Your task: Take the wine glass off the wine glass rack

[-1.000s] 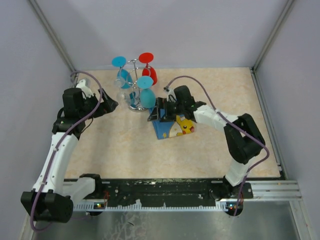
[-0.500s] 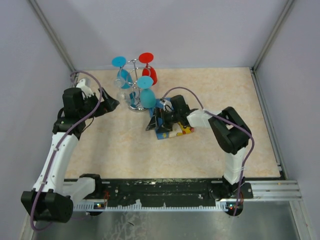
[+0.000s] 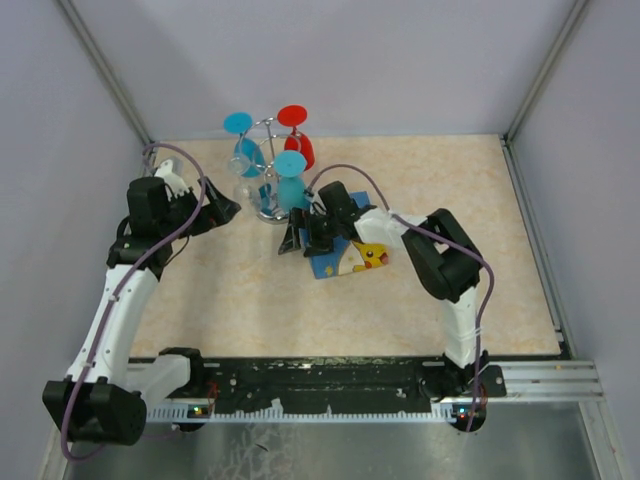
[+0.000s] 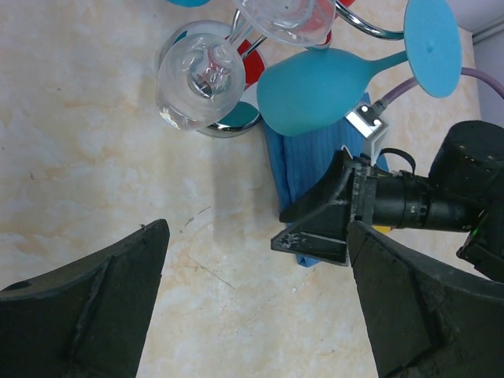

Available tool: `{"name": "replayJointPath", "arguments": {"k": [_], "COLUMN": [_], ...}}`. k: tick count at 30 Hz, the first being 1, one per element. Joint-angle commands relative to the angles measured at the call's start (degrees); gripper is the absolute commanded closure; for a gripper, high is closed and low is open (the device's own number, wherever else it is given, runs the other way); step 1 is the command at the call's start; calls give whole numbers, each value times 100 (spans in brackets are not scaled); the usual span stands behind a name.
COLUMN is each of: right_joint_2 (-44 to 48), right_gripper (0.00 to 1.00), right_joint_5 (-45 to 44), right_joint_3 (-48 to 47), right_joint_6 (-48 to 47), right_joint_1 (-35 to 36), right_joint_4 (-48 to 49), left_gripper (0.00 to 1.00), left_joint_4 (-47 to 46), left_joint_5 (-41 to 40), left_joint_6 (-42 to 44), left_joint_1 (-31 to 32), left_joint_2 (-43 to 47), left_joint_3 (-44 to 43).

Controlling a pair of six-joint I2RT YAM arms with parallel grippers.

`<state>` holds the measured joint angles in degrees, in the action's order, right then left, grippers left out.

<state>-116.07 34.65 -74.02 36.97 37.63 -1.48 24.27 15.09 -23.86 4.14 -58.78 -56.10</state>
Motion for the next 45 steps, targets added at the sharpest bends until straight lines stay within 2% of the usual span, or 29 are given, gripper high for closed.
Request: {"name": "replayJointPath", "arguments": {"k": [1, 3, 10, 17, 19, 25, 28, 31, 34, 39, 45], "right_joint_2": [-247, -142, 773, 1368, 1543, 2063, 1883, 1376, 556, -938, -2131], "right_gripper": [1, 1, 1, 1, 1, 1, 1, 1, 1, 1, 1], "right_joint_5": [-1210, -1806, -2088, -2646, -2829, -1678, -841, -633, -676, -240, -79], "right_joint_3": [-641, -517, 749, 989, 931, 759, 459, -245, -1294, -3217, -4712], "right_joint_6": [-415, -478, -591, -934, -1067, -1174, -966, -802, -826, -880, -1037], "right_joint_1": [96, -117, -1704, -3162, -3295, -2737, -2524, -2481, -2519, -2525, -2522], "right_joint_4": [-1257, -1731, -1954, -2509, -2615, -2031, -1449, -1322, -1775, -2687, -3636], "left_gripper": [0, 0, 0, 0, 0, 0, 0, 0, 0, 0, 0], "left_joint_4": [-141, -1, 36, 73, 86, 6, -30, 16, 50, 88, 74], "left_joint_5": [132, 56, 59, 165, 179, 165, 192, 183, 113, 91, 74], "left_joint_6": [-17, 42, 82, 186, 209, 144, 112, 134, 154, 166, 141], "left_joint_1": [18, 17, 21, 17, 18, 17, 17, 17, 20, 17, 20], "left_joint_2": [104, 138, 386, 215, 202, 223, 218, 211, 243, 234, 257], "left_joint_3": [18, -97, -213, -179, -178, -120, -60, -77, -93, -133, -71]}}
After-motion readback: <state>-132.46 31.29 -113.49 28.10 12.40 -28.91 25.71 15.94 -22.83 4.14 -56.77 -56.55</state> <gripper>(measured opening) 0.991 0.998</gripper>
